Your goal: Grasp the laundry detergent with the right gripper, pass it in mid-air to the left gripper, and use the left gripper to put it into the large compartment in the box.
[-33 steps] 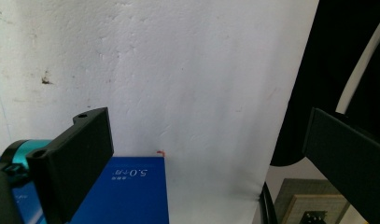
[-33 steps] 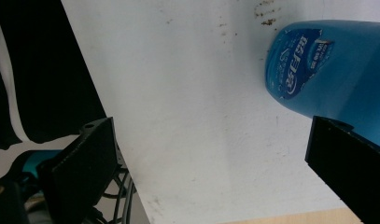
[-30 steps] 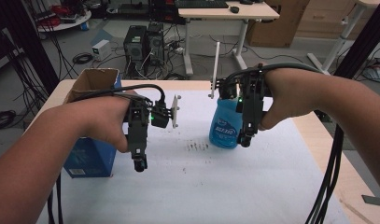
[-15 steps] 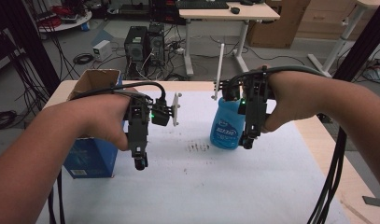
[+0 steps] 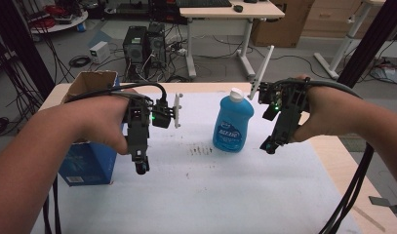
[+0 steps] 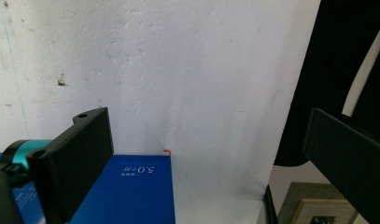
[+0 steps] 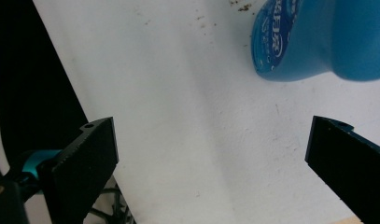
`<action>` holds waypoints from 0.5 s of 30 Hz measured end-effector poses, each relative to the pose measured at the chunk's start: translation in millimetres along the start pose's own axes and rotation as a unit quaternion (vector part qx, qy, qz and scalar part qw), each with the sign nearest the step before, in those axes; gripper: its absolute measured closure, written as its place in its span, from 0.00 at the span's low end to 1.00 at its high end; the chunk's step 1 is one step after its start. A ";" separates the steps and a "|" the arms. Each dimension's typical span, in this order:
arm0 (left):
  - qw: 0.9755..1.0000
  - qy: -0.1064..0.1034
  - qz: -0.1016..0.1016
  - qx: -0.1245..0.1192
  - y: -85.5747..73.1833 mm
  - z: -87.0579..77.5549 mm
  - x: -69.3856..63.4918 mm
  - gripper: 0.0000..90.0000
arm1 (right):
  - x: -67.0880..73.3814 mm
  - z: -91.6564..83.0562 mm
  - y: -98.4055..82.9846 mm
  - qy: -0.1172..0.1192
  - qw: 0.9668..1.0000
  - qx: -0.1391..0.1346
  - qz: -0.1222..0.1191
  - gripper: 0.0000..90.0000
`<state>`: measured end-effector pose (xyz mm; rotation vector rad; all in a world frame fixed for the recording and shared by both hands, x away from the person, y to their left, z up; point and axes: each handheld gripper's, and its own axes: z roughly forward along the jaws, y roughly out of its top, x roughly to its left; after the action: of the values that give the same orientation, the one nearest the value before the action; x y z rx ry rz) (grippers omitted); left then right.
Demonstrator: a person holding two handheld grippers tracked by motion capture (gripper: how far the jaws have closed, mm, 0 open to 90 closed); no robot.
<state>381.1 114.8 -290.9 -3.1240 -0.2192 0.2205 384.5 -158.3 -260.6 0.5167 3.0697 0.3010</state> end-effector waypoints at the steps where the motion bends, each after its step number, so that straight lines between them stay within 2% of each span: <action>1: 1.000 0.000 0.000 0.000 0.0 0.0 0.0 0.02 | 0.0 0.0 0.0 0.000 1.000 0.000 0.000 0.02; 2: 1.000 0.001 0.000 0.001 0.6 0.1 0.6 0.02 | -2.5 3.9 -9.2 -0.001 1.000 -0.009 0.009 0.02; 10: 1.000 0.001 -0.001 0.002 0.5 -1.8 2.2 0.02 | -13.2 16.0 -39.7 0.002 0.998 -0.056 0.043 0.02; 15: 1.000 -0.001 -0.004 -0.001 0.5 -2.2 2.7 0.02 | -20.1 23.0 -51.5 -0.003 0.995 -0.074 0.062 0.02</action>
<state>384.1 114.6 -289.1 -3.1247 -0.2314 0.2244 387.9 -208.3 -293.4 0.6982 2.9836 0.5237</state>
